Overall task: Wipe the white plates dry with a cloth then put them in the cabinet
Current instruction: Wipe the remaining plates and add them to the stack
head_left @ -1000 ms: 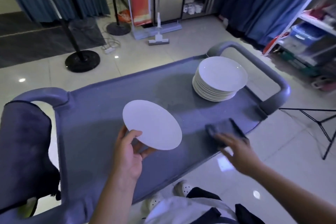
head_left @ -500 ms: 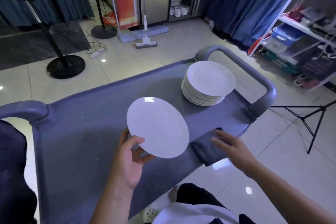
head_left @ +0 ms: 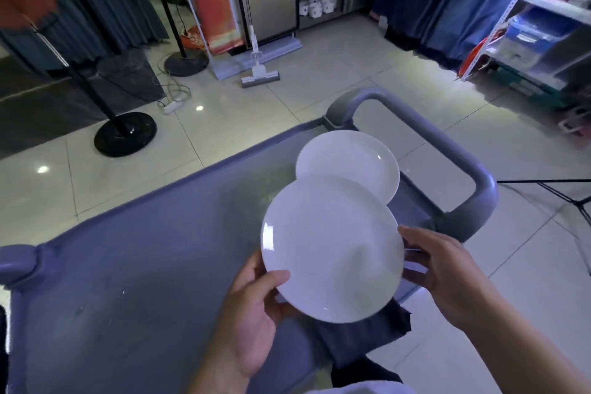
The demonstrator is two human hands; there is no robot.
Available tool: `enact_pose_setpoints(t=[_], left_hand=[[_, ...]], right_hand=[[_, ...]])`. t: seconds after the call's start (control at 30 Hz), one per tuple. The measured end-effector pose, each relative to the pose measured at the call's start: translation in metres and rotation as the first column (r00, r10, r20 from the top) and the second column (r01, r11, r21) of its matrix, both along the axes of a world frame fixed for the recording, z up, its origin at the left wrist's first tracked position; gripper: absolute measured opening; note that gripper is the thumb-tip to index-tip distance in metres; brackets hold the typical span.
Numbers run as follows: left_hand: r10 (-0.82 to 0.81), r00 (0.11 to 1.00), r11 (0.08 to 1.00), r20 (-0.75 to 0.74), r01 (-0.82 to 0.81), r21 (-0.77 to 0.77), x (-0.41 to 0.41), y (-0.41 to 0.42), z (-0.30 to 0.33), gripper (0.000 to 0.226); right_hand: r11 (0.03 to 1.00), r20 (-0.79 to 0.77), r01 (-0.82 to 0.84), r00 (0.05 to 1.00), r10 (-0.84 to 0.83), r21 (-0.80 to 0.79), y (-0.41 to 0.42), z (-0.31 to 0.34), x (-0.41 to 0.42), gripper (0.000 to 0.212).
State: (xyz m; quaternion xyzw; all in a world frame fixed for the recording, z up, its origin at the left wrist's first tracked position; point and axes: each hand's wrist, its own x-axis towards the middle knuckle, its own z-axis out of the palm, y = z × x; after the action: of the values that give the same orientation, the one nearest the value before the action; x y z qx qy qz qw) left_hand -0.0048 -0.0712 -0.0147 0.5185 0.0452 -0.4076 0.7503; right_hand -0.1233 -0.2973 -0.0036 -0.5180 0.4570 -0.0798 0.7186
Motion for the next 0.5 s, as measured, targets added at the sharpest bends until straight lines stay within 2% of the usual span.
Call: enact_pose_setpoints(t=[0.17,0.33,0.5], left_hand=[[-0.089,0.967,0.96,0.239,0.019,0.279,0.028,-0.066,-0.002,0.042],[-0.102,0.942,0.898,0.32,-0.051,0.436,0.057,-0.124,-0.019,0.042],[-0.117,0.91,0.813,0.398,-0.142,0.565,0.066,-0.153,-0.037,0.041]], right_hand=[[0.99,0.057,0.025,0.998,-0.017,-0.14,-0.068,-0.009,0.026,0.025],[0.957,0.146,-0.085,0.981,0.129,-0.278,-0.112,-0.024,0.061,0.043],[0.92,0.13,-0.188,0.961,0.245,-0.344,-0.131,-0.051,0.076,0.061]])
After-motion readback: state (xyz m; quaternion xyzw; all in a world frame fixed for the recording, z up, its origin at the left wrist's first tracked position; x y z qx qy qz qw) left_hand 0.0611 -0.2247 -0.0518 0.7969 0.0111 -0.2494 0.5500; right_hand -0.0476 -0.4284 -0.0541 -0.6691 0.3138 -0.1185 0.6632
